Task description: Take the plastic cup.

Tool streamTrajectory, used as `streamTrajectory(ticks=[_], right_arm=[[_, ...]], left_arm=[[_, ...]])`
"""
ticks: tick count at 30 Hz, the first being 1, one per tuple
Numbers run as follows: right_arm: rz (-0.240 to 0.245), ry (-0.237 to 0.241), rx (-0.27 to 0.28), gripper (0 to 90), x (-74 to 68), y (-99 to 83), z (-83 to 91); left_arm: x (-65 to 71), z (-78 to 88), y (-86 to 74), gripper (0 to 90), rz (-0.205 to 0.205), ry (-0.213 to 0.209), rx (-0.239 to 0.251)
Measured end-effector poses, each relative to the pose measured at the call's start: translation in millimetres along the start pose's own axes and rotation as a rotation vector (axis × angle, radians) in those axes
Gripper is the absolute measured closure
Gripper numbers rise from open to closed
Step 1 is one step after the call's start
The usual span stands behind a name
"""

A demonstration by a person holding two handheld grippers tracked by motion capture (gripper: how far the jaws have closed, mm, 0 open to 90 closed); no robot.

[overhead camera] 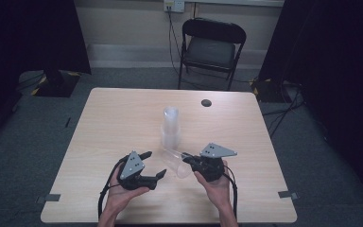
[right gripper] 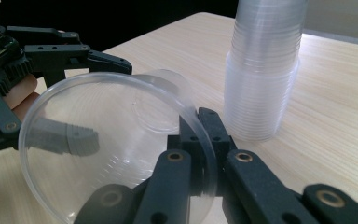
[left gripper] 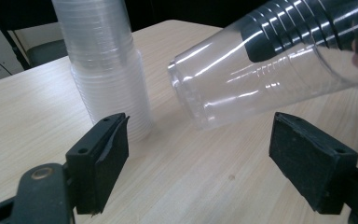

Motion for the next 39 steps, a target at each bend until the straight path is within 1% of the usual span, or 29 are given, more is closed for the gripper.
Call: streamTrajectory(ticks=[2,5,6,8,10,12,13,14,15,17,18,20,22,23,24,25,26,28,29,31,33,35,38,39], right_arm=[[-0.001,0.006,-0.016,89.3,-1.2,0.7,-0.7],[-0.015,0.018,-0.033,89.3,-2.6,0.5,-1.1],[-0.019,0.025,-0.043,89.3,-3.3,0.1,-1.5],[-0.014,0.026,-0.061,89.3,-4.7,-0.1,-2.5],[-0.013,0.029,-0.085,89.3,-6.5,-0.1,-4.0],[-0.010,0.030,-0.108,89.3,-7.3,0.2,-5.7],[-0.008,0.029,-0.119,89.3,-7.5,0.5,-6.5],[-0.013,0.029,-0.128,89.3,-7.5,0.6,-7.4],[-0.013,0.029,-0.139,89.3,-7.5,0.7,-8.7],[-0.017,0.028,-0.160,89.3,-8.0,0.5,-11.1],[-0.019,0.027,-0.175,89.3,-8.0,0.0,-12.6],[-0.016,0.019,-0.201,89.4,-7.5,-2.0,-15.3],[-0.023,0.022,-0.223,89.4,-7.0,-4.5,-18.2],[-0.025,0.026,-0.232,89.4,-7.5,-5.3,-19.5],[-0.027,0.026,-0.239,89.4,-7.8,-5.6,-20.5],[-0.031,0.030,-0.244,89.4,-8.2,-5.7,-21.3],[-0.033,0.031,-0.252,89.4,-8.9,-5.7,-22.2],[-0.030,0.038,-0.264,89.3,-10.1,-5.8,-24.6],[-0.028,0.037,-0.266,89.3,-10.6,-5.8,-26.0],[-0.028,0.036,-0.274,89.3,-10.5,-6.2,-27.4],[-0.037,0.037,-0.284,89.2,-10.3,-6.6,-29.1],[-0.045,0.034,-0.302,89.1,-10.1,-7.5,-30.6],[-0.044,0.026,-0.318,89.0,-10.4,-8.0,-32.3],[-0.048,0.033,-0.317,89.1,-10.8,-7.7,-32.4]], left_arm=[[3.6,-1.0,-0.4,18.6,-0.022,-0.005,-0.016],[11.2,-2.0,-0.4,18.7,-0.064,-0.004,-0.024],[11.9,-2.5,-1.0,18.4,-0.073,-0.007,-0.030],[12.5,-4.7,-1.9,18.3,-0.087,0.009,-0.037],[13.2,-6.6,-2.3,18.4,-0.085,0.018,-0.019],[12.6,-7.7,-4.3,18.8,-0.103,0.022,-0.027],[13.0,-8.8,-5.0,18.9,-0.102,0.027,-0.027],[13.0,-9.3,-5.8,18.8,-0.112,0.029,-0.027],[12.5,-9.3,-6.9,18.6,-0.125,0.028,-0.038],[13.3,-10.8,-8.0,18.6,-0.109,0.034,-0.041],[14.1,-11.1,-8.8,18.7,-0.112,0.035,-0.048],[17.2,-12.1,-10.6,18.7,-0.142,0.033,-0.058],[18.5,-14.1,-12.0,18.6,-0.159,0.040,-0.074],[19.7,-15.6,-11.9,17.9,-0.159,0.042,-0.070],[20.1,-16.3,-11.7,18.3,-0.172,0.042,-0.075],[21.3,-17.3,-11.0,18.1,-0.172,0.044,-0.072],[21.9,-17.9,-10.6,18.1,-0.187,0.044,-0.077],[23.5,-19.7,-10.4,17.2,-0.202,0.052,-0.088],[23.7,-20.3,-10.6,16.8,-0.195,0.055,-0.088],[22.8,-20.6,-11.7,16.8,-0.196,0.055,-0.098],[23.7,-21.5,-12.0,16.7,-0.172,0.050,-0.089],[22.8,-21.5,-13.0,16.8,-0.200,0.046,-0.100],[23.2,-21.9,-13.1,16.7,-0.215,0.046,-0.098],[23.7,-21.8,-12.4,16.9,-0.215,0.046,-0.092]])
Point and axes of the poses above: each handheld gripper's, and its own axes: z roughly backward along the jaws, y roughly out of its top, x roughly to its right, the point moved 6 cm from there along -z, roughly forward along the jaws, and after that the axes turned 10 degrees about -z, right-handed, at the moved point
